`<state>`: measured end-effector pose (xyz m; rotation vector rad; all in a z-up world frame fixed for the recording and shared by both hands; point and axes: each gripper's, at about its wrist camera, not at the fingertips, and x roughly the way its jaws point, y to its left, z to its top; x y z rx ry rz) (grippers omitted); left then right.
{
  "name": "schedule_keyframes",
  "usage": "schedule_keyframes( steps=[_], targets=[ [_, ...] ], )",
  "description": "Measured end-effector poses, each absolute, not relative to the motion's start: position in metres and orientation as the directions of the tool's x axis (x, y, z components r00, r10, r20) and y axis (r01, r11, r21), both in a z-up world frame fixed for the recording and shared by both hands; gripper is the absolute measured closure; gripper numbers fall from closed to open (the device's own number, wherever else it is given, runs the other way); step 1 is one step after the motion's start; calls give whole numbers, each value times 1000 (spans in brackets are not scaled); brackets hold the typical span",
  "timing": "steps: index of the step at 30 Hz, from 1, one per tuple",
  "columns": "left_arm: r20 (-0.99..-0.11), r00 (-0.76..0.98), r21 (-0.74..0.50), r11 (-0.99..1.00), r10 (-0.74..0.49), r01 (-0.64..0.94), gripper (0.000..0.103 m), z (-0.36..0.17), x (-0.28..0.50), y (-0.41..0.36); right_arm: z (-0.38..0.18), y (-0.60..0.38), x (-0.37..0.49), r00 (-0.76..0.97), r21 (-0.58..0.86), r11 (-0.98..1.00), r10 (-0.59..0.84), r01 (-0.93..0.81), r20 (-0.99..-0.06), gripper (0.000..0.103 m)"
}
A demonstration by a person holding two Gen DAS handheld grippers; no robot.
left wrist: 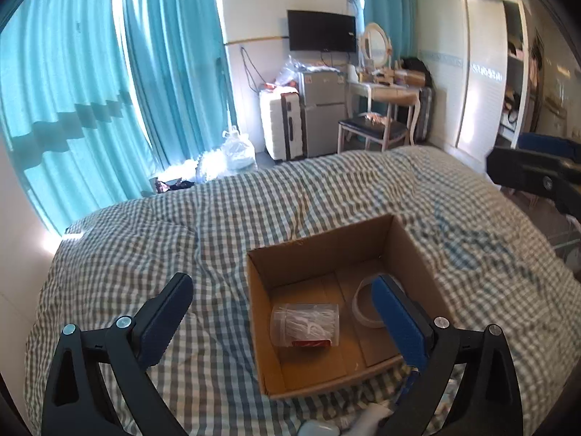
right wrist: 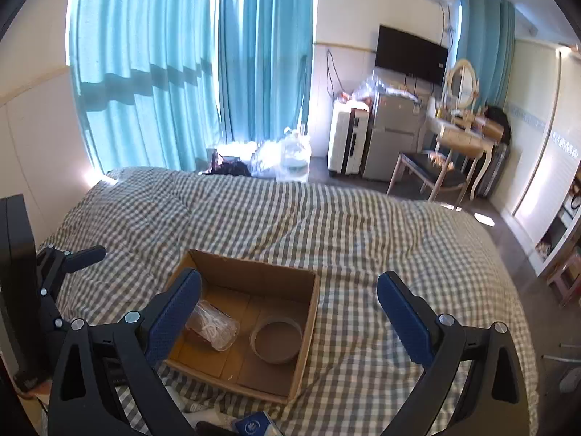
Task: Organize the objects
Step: 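Withdraw both tools from the box back toward the pile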
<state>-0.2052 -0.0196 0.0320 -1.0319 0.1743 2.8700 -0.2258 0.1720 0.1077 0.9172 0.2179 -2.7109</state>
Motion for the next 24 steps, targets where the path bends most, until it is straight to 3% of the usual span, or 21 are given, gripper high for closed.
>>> schedule_keyframes(
  steps=[14,24],
  targets=[
    [-529,-849,33,-999,5,-27,0,119,-96,-32,182,180,-103,-846,-140,-943,-198,303,-495,3],
    [-528,-849,10,-999,-32,32,0,100,-49,-34,159,190,-49,-851,-185,-932,-186,310,-490,3]
  ],
)
